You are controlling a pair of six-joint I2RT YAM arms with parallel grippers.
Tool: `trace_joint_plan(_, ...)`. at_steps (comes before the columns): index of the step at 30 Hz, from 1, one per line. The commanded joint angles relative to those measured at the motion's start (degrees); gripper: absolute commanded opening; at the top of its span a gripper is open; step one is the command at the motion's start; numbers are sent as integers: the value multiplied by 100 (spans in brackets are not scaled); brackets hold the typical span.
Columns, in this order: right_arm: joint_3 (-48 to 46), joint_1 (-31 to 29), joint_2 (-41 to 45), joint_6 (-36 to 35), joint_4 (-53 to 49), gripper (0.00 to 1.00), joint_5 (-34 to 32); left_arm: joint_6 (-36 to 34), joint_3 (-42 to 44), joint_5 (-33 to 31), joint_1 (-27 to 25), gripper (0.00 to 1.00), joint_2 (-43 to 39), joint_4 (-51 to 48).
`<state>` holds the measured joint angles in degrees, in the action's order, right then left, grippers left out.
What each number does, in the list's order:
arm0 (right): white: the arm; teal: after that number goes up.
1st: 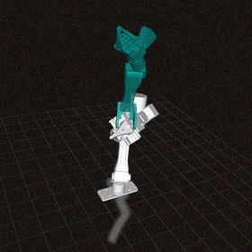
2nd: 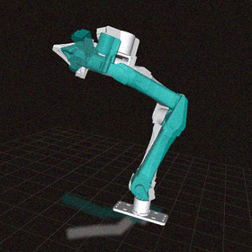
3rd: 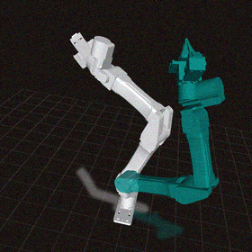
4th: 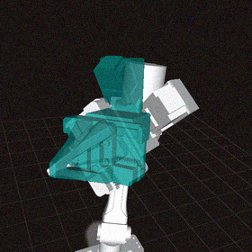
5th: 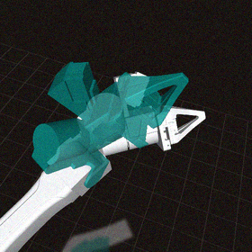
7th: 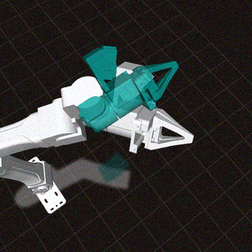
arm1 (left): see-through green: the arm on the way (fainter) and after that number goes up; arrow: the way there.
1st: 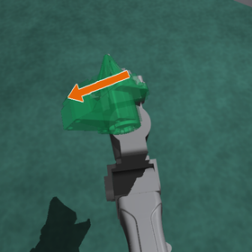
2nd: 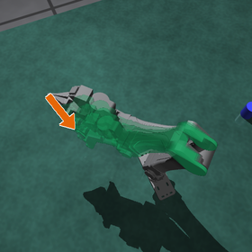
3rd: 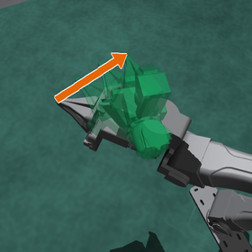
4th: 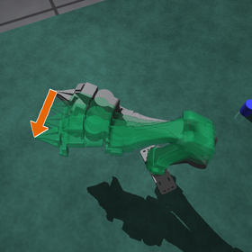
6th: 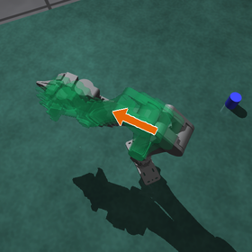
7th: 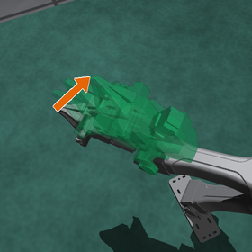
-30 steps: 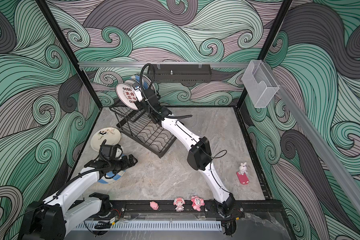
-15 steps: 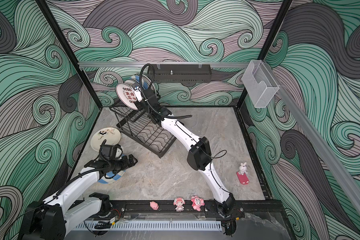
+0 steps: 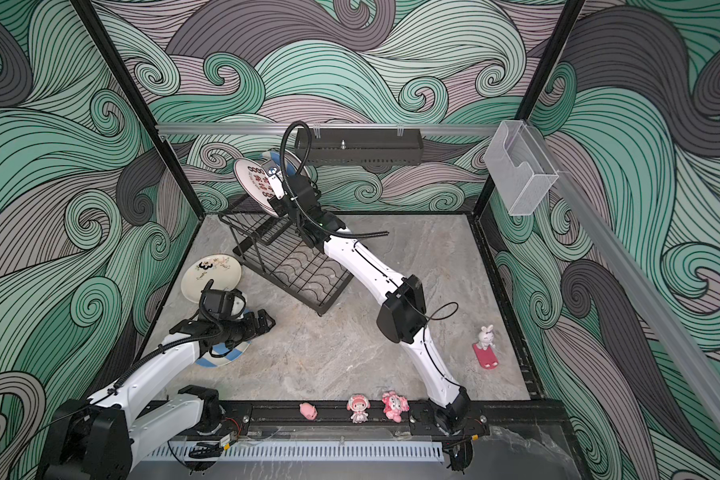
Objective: Load the plates into the dish rack
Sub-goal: 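Hold the red-text plate in the rack slot, adjusting it with the right gripper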
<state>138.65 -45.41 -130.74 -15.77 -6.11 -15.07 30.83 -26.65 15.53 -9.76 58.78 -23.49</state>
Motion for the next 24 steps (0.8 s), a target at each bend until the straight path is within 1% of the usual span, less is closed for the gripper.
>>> trace_joint_plan(1, -91, 6, 428, -40, 593, 0, -227, -81, -10, 61, -8, 99, 34, -66)
trace_joint_plan(9, -207, -21, 323, 68, 616, 0, -57, -77, -4, 64, -8, 99, 47, -51)
trace_joint_plan(24, 208, -47, -188, 205, 418, 0, 110, -86, -5, 29, -8, 98, 78, -73)
